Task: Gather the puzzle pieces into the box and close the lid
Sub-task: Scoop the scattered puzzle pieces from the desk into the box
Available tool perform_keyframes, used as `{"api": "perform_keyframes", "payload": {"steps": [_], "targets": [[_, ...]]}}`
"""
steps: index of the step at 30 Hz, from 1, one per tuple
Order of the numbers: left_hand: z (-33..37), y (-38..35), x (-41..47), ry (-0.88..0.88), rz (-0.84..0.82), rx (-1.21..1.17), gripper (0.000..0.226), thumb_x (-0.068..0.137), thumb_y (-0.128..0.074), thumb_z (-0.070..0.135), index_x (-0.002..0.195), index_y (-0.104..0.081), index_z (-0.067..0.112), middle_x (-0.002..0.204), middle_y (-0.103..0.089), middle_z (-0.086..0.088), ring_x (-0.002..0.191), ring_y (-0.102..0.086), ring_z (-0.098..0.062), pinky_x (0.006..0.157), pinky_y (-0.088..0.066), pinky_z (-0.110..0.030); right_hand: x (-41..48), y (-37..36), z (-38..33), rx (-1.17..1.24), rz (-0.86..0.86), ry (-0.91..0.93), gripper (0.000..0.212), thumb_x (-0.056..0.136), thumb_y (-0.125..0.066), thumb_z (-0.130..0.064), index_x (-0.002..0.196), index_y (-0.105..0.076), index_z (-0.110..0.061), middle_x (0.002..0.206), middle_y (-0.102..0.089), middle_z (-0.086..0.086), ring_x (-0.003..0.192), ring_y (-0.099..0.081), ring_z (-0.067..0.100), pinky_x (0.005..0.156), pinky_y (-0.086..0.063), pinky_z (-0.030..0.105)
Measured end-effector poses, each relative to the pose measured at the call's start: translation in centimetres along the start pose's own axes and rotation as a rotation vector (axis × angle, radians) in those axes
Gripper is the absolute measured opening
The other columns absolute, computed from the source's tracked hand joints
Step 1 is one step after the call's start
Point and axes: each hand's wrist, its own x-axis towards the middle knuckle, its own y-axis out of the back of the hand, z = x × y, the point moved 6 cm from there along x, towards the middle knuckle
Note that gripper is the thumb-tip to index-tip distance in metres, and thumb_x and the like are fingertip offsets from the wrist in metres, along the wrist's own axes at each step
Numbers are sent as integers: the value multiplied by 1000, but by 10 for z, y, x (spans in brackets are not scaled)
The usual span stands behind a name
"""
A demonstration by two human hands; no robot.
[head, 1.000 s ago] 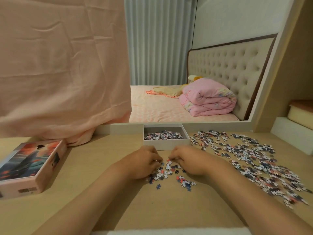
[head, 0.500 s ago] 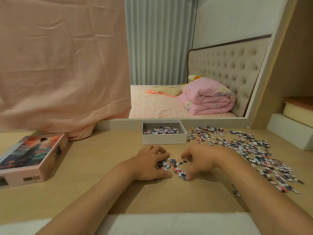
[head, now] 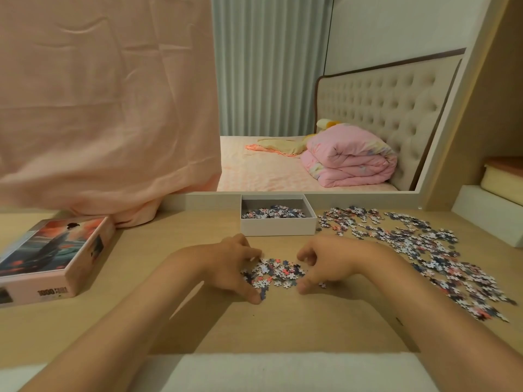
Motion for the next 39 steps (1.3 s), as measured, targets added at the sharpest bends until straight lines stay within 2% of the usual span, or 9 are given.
{"api": "perform_keyframes", "payload": {"steps": [5,11,17,19,22,26,31,35,39], "targets": [[16,3,1,-92,32,-34,81,81,-69,57,149,-37,27,127,-38,4,110,-44,-13,103,-40,-35,4,-10,-21,55,64,25,86,71,-80,-58,143,-50,-21,132,-60,-3,114,-57,18,95,-48,31],[19,3,9,-97,62,-86,60,82,-72,49,137,-54,30,114,-44,2,106,-54,-18,97,-45,-39,18,-15,-37,127,122,61,40,77,-81,-43,111,-72,-24,90,-68,-2,83,-61,18,69,-48,30],[16,6,12,-82,212,-238,51,76,-82,37,123,-67,24,95,-53,9,87,-58,-10,78,-47,-25,22,-11,-39,201,213,40,39,73,-86,-37,108,-76,-25,80,-64,-8,74,-56,10,57,-40,23],[14,7,12,-71,237,-271,47,74,-83,35,118,-70,25,81,-55,17,79,-57,-6,66,-42,-19,23,-11,-35,265,225,8,39,68,-89,-35,104,-77,-26,81,-66,-9,74,-59,9,62,-47,24],[12,10,12,-78,285,-300,36,73,-84,31,107,-74,28,75,-59,21,79,-60,-6,64,-43,-15,26,-12,-28,404,218,-39,32,67,-91,-28,96,-79,-24,84,-74,-2,75,-71,16,77,-60,37],[9,8,16,-92,330,-423,21,71,-85,22,90,-75,26,76,-69,13,73,-62,-5,66,-48,-19,27,-15,-24,529,207,-37,18,70,-90,-18,84,-78,-18,76,-74,2,61,-68,14,68,-61,32],[-4,2,22,-85,371,-650,17,72,-86,15,81,-74,22,73,-71,5,60,-59,-2,61,-50,-20,29,-19,-21,736,167,-42,27,71,-89,-13,94,-76,-10,86,-76,11,59,-66,18,68,-62,33],[-9,11,28,-113,415,-816,17,73,-85,10,86,-75,13,81,-74,-7,66,-63,-7,67,-55,-22,32,-13,-17,992,206,-30,26,69,-88,-2,91,-75,-2,76,-73,13,56,-60,22,61,-57,33],[-10,42,39,-163,469,-915,17,77,-81,6,92,-74,4,81,-72,-9,69,-65,-10,72,-58,-24,42,22,-12,959,282,18,28,71,-88,-9,97,-76,-7,84,-76,10,62,-69,17,64,-59,27]]}}
